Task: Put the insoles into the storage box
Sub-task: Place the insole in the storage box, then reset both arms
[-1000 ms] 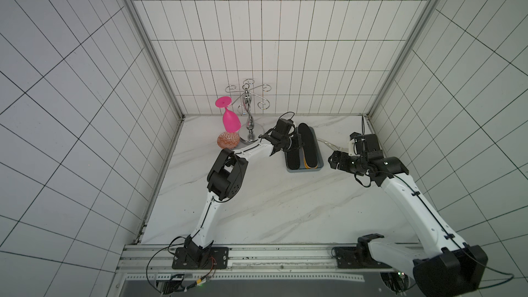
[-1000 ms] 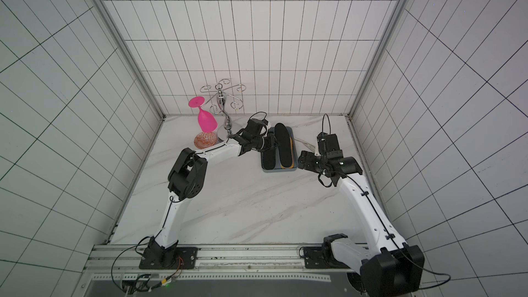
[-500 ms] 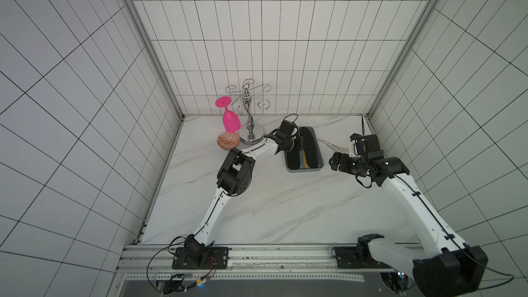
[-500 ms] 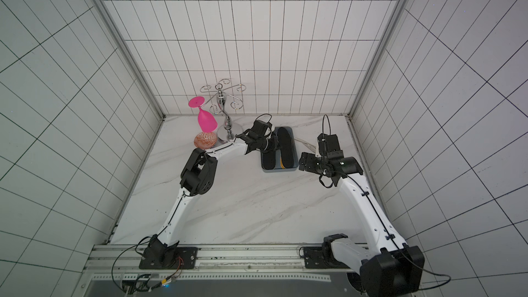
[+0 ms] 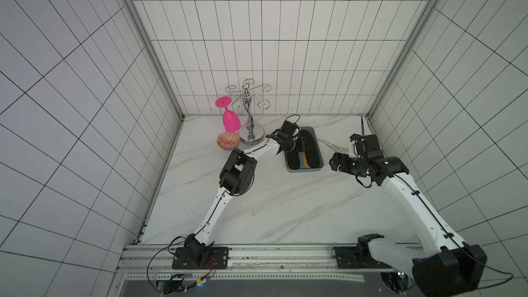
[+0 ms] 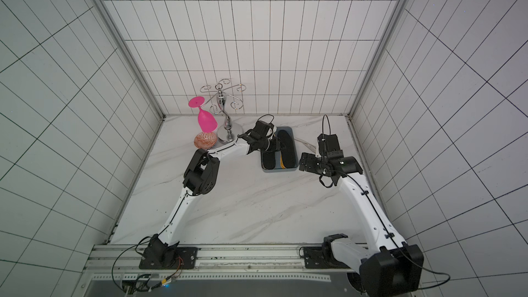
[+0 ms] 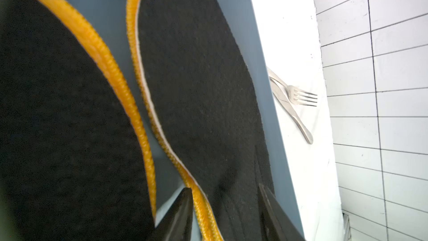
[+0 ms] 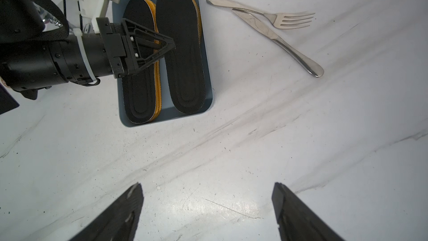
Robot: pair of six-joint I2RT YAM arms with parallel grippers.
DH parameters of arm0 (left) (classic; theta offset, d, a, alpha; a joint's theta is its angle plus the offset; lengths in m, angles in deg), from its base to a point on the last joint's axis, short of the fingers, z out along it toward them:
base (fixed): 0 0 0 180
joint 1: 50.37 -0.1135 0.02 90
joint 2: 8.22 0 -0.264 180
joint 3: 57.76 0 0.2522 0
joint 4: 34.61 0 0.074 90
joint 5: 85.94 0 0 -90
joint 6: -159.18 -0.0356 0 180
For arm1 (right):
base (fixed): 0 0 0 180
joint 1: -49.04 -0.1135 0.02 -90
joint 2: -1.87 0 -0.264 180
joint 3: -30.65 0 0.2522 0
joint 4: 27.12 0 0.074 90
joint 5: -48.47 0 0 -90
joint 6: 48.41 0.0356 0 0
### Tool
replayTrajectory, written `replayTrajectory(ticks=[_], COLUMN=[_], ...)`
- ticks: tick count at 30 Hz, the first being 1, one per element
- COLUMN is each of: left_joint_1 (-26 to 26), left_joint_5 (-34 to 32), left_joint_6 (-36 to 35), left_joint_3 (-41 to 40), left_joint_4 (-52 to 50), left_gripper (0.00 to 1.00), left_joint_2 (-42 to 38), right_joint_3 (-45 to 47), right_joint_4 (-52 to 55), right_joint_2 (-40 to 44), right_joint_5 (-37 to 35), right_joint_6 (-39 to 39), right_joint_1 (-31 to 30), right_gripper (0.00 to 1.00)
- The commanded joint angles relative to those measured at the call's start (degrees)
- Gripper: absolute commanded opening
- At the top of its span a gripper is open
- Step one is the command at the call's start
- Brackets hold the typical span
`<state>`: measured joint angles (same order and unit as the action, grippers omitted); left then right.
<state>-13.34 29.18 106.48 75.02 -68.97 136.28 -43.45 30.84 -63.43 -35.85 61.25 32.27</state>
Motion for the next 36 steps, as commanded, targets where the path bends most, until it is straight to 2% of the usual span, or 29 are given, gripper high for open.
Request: replayTrajectory(ticks=[1,5,9,13,17,19,21,24,27,30,33,36], left_joint_1=[0.14,0.49,1.21,1.01,-0.79,-3.42,-6.27,-9.07,-16.86,-26.96,-34.23,-37.36], left_joint_5=[-1.39,-2.26,-2.88,-5.14,-8.84,-9.14,-9.57,-17.50,-20.61,-21.41,-23.48,-24.82], left_joint_6=[-2.15,-3.31,-4.44,-8.02,-13.19,-13.71,-15.03,-18.89,-21.36,-23.86,-26.81,-28.29], left_joint_3=[1.43,-0.20,-5.56,-16.57,-30.81,-40.55,-49.61,-60.62,-71.04,-82.35,-91.10,-92.45], left_joint_4=[-1.92,-3.43,-2.94,-3.14,-4.64,-3.24,-0.98,-1.08,0.76,10.09,21.91,27.84], left_gripper=[0.54,0.57,0.61,0.63,0.71,0.73,0.77,0.89,0.94,0.98,0.99,0.99], left_joint_2=[-3.32,-8.80,-17.10,-28.25,-41.01,-48.42,-55.78,-66.55,-77.06,-85.02,-87.57,-82.91], right_joint_3=[-1.87,-2.37,-2.48,-3.00,-2.35,0.53,4.67,9.70,12.69,16.78,23.84,25.14], right_joint_4=[1.23,1.22,-0.69,-5.87,-12.67,-18.87,-25.64,-33.30,-39.32,-46.60,-60.04,-66.43], right_joint_2=[-0.53,-0.95,-1.83,-4.32,-7.15,-7.21,-6.47,-6.37,-8.48,-10.38,-10.40,-11.16], right_joint_5=[-1.23,-1.32,0.26,2.94,3.67,3.05,-1.45,-7.60,-10.91,-16.59,-23.33,-15.94], right_joint_6=[-1.26,-2.55,-4.94,-6.85,-6.02,-4.89,-3.15,-1.93,-4.31,-5.87,-5.66,-9.79], right_joint_1=[0.69,0.93,1.61,3.33,4.99,5.56,5.66,6.23,7.45,8.33,10.32,14.18], right_gripper=[0.90,0.90,0.92,0.94,0.95,0.95,0.95,0.99,0.99,0.99,0.99,0.99])
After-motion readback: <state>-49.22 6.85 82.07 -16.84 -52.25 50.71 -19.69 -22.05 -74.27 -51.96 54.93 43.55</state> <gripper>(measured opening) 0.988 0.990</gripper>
